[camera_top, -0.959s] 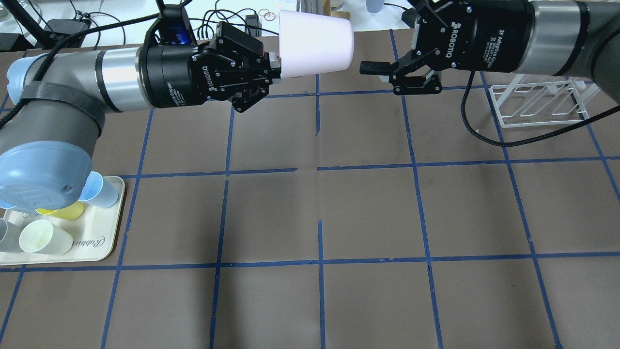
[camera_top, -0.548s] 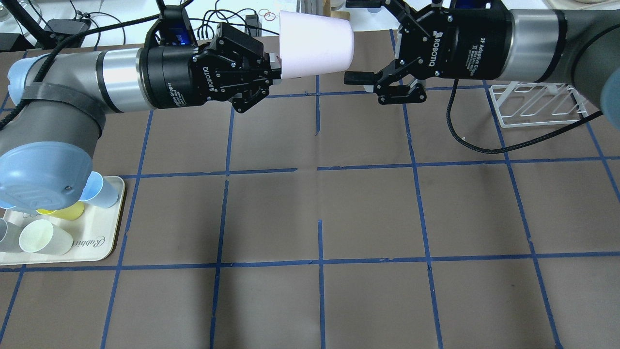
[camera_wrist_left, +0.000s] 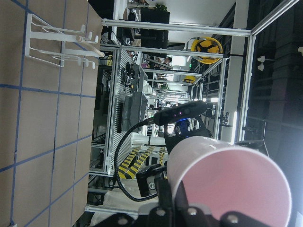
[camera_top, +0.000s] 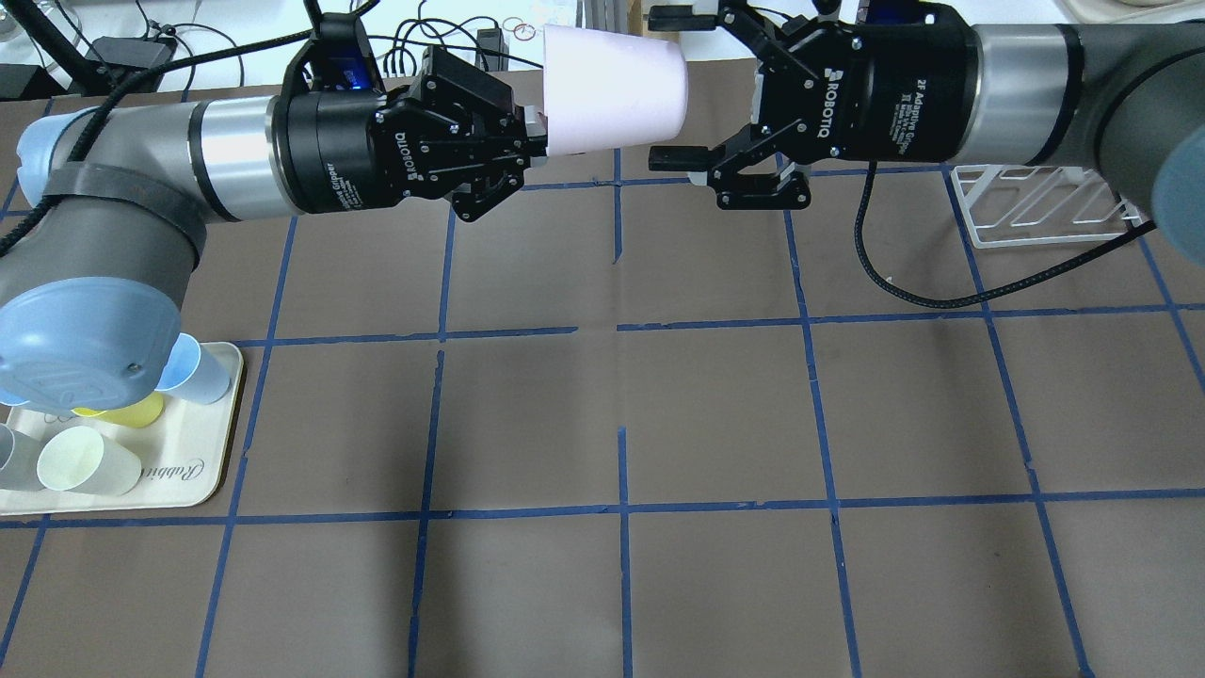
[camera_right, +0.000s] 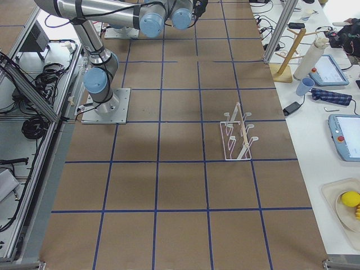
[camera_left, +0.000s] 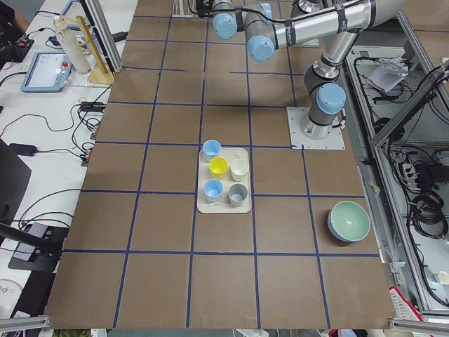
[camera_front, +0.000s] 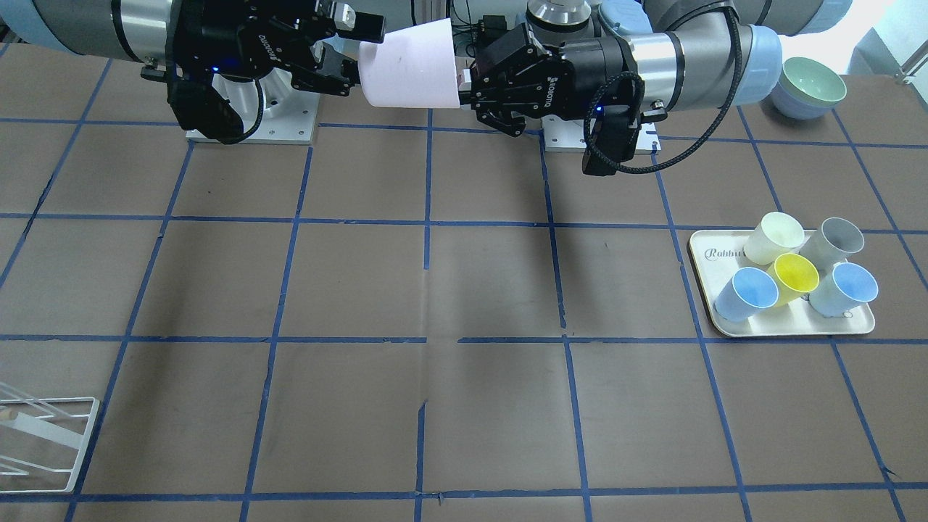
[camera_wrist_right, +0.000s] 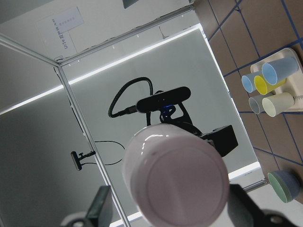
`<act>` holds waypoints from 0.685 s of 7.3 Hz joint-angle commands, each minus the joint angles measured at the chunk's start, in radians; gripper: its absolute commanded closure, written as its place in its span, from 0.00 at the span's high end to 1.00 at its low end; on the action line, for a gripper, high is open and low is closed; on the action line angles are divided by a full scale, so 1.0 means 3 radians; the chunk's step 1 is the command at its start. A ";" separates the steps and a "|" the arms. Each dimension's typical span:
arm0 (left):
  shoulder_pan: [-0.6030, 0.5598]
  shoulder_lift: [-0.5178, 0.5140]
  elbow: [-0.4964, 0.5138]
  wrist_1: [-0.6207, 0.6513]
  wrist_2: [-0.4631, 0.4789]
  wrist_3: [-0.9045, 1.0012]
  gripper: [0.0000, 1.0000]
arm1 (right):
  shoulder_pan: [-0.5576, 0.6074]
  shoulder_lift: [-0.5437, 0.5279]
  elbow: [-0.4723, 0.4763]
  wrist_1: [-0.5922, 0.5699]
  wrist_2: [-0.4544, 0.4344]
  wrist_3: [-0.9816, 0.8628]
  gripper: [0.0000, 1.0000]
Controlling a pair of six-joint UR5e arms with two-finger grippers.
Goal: Transfer IKEA cup to right arm and place on rack
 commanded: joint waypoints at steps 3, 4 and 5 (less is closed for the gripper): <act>0.0004 0.0001 -0.0001 -0.0002 0.0004 -0.0004 0.00 | 0.0006 0.0018 -0.0019 0.0000 -0.0010 0.0021 0.09; 0.0004 0.0001 -0.0001 -0.0002 0.0009 -0.0004 0.00 | -0.0015 0.0018 -0.0025 0.0000 -0.0036 0.0021 0.02; 0.0004 0.0001 -0.0001 -0.0002 0.0024 -0.0010 0.96 | -0.0055 0.0018 -0.0030 -0.0005 -0.0046 0.0021 0.00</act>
